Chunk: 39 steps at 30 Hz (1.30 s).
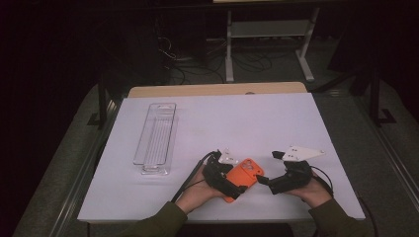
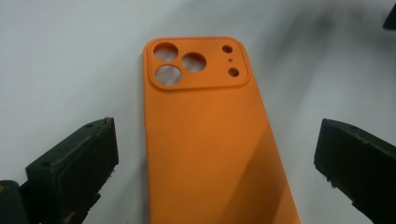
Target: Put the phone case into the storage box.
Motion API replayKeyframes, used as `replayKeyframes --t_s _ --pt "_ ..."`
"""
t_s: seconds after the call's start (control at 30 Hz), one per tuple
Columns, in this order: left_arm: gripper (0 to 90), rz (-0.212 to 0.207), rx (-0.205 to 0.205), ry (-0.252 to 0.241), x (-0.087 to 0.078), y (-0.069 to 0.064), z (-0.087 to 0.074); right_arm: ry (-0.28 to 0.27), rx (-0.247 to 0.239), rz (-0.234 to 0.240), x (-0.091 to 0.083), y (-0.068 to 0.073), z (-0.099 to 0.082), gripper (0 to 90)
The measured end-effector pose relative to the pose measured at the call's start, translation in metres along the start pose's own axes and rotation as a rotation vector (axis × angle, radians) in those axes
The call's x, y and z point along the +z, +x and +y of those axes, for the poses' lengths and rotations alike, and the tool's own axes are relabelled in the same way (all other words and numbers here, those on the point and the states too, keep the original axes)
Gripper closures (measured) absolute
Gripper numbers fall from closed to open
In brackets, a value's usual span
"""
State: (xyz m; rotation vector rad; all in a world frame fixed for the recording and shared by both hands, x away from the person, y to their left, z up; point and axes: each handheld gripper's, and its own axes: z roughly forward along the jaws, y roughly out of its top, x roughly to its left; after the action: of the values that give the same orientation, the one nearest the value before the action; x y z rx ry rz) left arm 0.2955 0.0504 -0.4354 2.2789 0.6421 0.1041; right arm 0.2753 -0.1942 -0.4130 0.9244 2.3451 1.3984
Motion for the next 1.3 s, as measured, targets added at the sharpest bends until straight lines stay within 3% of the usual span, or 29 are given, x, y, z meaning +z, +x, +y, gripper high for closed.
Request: replayKeyframes --t_s 0.23,0.4,0.57,0.8,1.03,1.17,1.3 --pt "0.0 0.004 0.000 0.022 0.004 -0.003 -0.003 0.001 0.000 0.000 0.000 0.000 0.000 0.0" --pt "0.0 0.008 0.028 0.056 0.007 -0.004 -0.005 0.001 -0.001 0.000 0.000 0.000 0.000 0.0" --pt "0.0 0.009 0.008 0.050 0.011 -0.006 -0.007 0.002 -0.001 0.000 0.000 0.000 0.000 0.0" --pt "0.0 0.011 0.024 0.068 0.012 -0.006 -0.009 0.000 -0.004 0.001 0.000 0.000 0.000 0.0" --pt "0.0 0.028 0.048 0.079 0.013 -0.009 -0.010 0.002 -0.001 0.002 0.001 0.000 0.000 0.0" --pt "0.0 0.056 0.091 0.099 0.014 -0.012 -0.010 -0.002 -0.004 -0.001 0.000 0.000 0.000 0.0" --pt "0.0 0.061 0.093 0.099 0.015 -0.013 -0.010 0.002 -0.005 0.001 0.000 0.000 0.000 0.0"
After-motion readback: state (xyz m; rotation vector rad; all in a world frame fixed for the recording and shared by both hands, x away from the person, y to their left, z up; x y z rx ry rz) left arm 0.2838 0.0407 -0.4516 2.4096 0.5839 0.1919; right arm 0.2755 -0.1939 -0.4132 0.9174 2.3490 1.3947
